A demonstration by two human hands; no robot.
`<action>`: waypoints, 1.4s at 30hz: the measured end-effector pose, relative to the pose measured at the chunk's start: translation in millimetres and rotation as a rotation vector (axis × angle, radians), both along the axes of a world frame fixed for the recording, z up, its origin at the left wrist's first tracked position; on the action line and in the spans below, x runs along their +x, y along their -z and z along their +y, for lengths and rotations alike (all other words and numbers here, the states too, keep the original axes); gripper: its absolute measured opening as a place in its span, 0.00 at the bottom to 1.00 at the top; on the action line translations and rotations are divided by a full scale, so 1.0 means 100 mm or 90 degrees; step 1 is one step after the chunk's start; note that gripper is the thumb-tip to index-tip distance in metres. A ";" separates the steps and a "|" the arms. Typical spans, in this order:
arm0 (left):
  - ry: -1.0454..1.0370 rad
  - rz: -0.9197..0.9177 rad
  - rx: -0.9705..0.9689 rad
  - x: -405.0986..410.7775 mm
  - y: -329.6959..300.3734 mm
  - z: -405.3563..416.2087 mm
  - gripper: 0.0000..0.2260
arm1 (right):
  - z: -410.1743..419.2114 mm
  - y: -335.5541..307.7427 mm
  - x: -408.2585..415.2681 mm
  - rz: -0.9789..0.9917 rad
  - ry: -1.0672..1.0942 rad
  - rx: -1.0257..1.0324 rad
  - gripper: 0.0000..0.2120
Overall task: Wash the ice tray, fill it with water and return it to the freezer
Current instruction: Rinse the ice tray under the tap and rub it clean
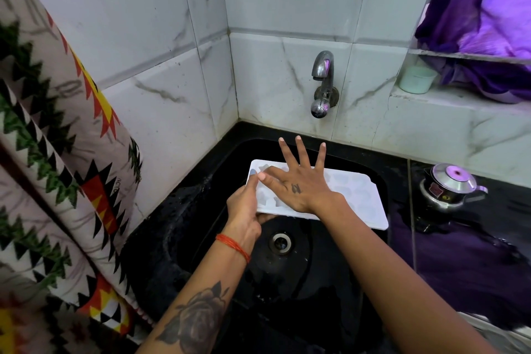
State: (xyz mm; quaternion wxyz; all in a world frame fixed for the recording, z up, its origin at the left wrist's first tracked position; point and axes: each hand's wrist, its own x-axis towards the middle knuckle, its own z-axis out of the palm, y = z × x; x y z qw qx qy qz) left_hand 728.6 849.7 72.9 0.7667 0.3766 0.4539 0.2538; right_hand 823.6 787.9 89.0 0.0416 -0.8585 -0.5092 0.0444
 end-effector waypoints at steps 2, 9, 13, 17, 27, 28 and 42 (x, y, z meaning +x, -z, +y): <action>0.000 0.002 0.001 0.00 0.01 -0.01 0.14 | 0.01 0.01 0.02 -0.062 -0.013 0.000 0.34; 0.002 0.000 0.007 0.00 -0.01 -0.01 0.13 | 0.02 0.04 -0.05 0.008 0.014 0.012 0.29; 0.004 0.000 0.007 0.00 0.03 0.01 0.16 | 0.03 0.01 -0.06 0.136 0.038 0.023 0.28; -0.001 -0.004 0.005 0.00 0.05 0.01 0.14 | 0.01 0.05 -0.03 0.095 0.023 0.033 0.27; -0.030 0.004 0.018 -0.06 0.05 0.09 0.12 | -0.36 0.19 0.09 -0.027 0.063 0.259 0.32; -0.032 0.005 0.019 -0.06 0.05 0.10 0.12 | -0.42 0.21 0.12 -0.035 0.089 0.285 0.31; -0.046 -0.002 -0.001 -0.10 0.05 0.17 0.13 | -0.92 0.53 0.35 -0.046 0.284 0.318 0.36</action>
